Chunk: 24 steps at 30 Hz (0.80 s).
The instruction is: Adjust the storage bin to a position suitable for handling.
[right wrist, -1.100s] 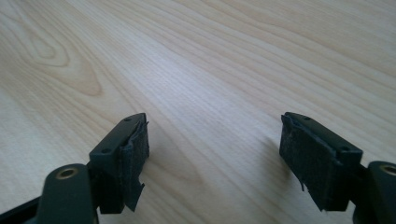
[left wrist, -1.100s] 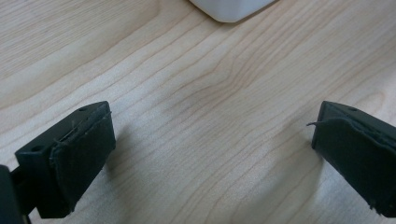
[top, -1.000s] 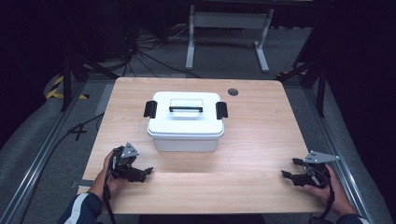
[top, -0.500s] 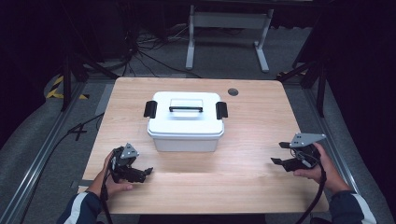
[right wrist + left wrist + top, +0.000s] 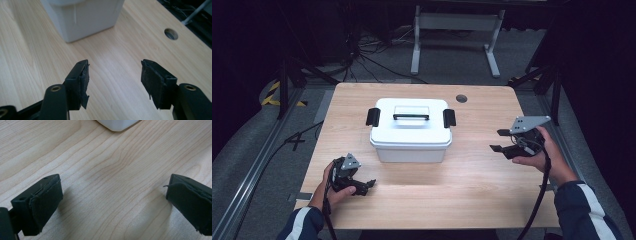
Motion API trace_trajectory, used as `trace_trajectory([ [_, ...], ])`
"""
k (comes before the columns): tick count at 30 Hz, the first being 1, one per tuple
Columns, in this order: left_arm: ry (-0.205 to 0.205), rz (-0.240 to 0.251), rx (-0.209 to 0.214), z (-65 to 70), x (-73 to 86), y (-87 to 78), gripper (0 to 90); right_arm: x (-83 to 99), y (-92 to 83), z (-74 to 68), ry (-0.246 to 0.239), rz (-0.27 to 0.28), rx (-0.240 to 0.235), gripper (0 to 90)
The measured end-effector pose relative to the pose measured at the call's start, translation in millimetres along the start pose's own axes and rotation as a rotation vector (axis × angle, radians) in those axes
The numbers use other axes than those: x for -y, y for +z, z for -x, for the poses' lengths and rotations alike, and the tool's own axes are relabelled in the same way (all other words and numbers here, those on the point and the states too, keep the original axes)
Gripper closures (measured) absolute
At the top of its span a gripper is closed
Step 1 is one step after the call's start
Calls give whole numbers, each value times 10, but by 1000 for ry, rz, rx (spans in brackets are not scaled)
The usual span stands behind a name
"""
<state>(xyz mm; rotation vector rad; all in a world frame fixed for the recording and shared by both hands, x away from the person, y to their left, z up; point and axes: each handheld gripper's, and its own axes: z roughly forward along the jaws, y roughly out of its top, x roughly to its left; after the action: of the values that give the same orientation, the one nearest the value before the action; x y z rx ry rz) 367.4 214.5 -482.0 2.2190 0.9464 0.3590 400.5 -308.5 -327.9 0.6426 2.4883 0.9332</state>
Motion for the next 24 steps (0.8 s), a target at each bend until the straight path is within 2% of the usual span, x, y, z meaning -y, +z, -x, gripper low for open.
trace_trajectory([
  [3, 0, 1, 0, 0, 0, 1, 12, -176, 29, 11, -49, -22, 12, 409],
  [6, 0, 0, 0, -1, 0, 0, 12, -316, 43, 25, -84, -23, -1, 405],
  [7, -2, 7, -2, 2, 2, 6, 12, -316, 43, 25, -84, -23, -1, 405],
  [9, -2, 8, -2, 2, 3, 7, 11, -470, 65, 33, -105, -25, -11, 404],
  [11, 1, 9, -3, -1, 2, 8, 10, -516, 76, 32, -114, -32, -10, 403],
  [18, -3, 9, 0, 1, 2, 10, 9, -837, 167, -6, -182, -47, -31, 413],
  [19, -2, 9, 0, 0, 2, 9, 8, -931, 206, -20, -203, -59, -38, 413],
  [24, 1, 4, 3, 0, 1, 9, 5, -1107, 279, -46, -235, -72, -51, 420],
])
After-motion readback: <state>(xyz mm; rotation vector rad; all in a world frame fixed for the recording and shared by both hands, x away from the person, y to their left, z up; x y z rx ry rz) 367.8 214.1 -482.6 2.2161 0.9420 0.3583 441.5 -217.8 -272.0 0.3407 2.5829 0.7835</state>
